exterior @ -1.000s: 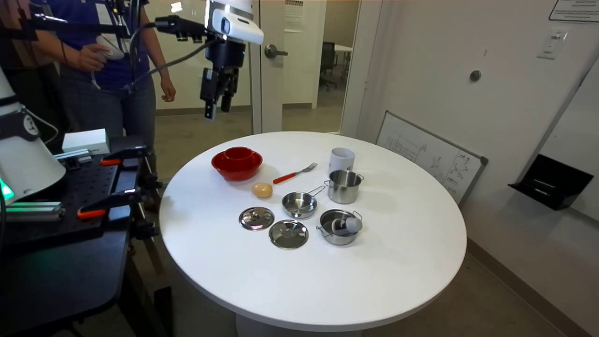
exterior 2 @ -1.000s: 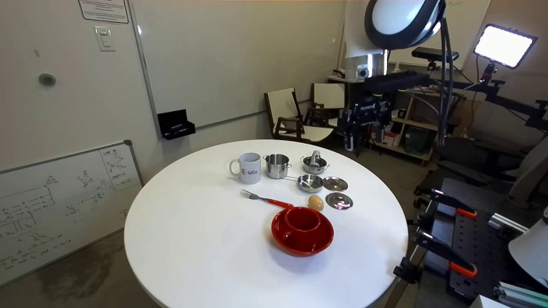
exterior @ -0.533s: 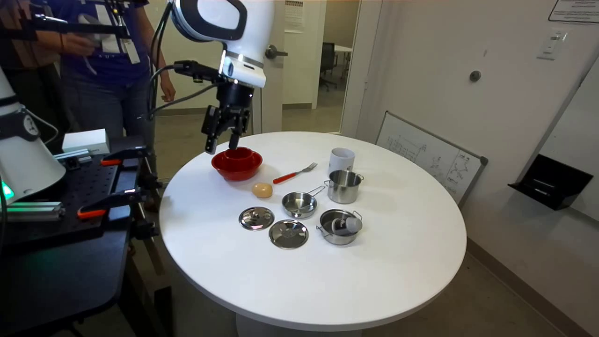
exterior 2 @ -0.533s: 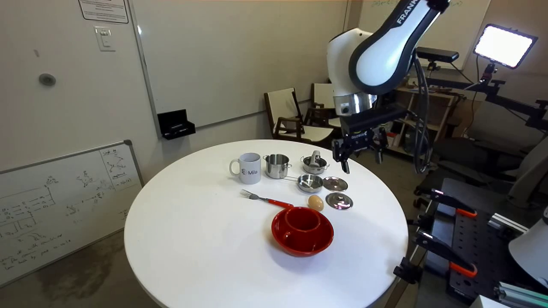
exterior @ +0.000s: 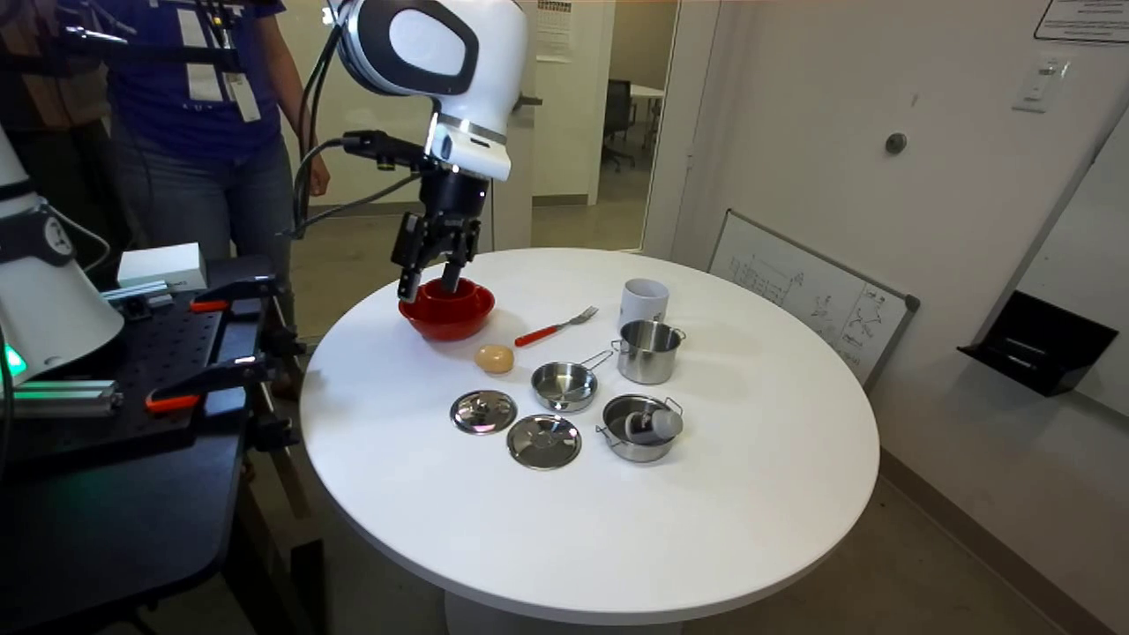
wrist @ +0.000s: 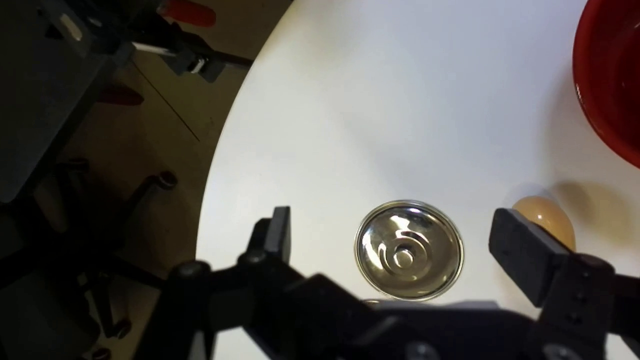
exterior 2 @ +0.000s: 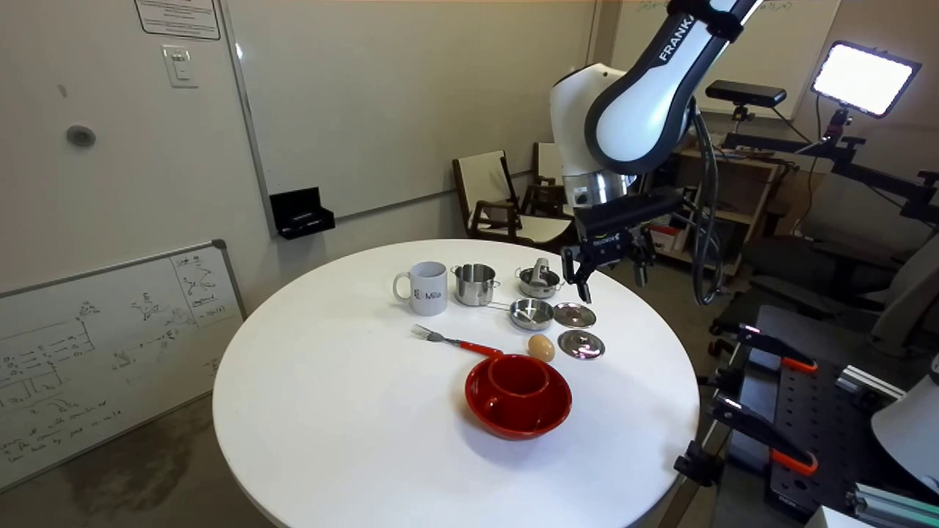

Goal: Put the left lid on the silver pan

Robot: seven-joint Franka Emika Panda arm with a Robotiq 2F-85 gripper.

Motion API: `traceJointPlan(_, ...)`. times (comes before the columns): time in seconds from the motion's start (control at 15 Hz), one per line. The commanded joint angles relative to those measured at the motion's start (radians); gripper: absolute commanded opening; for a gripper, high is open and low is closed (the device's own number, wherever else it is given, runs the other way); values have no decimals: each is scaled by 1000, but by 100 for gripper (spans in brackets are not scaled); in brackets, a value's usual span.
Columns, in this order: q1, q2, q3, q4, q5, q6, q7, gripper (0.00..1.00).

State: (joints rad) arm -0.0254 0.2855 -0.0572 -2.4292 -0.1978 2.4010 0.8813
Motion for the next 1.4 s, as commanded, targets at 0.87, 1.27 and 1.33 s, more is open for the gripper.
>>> traceJointPlan(0.87,-38,280,-70,58,258,373,-299,100)
traceJointPlan(1.27,-28,365,-76,140,341,346,-377,100)
traceJointPlan(1.33,-28,377,-77,151,349,343,-386,100)
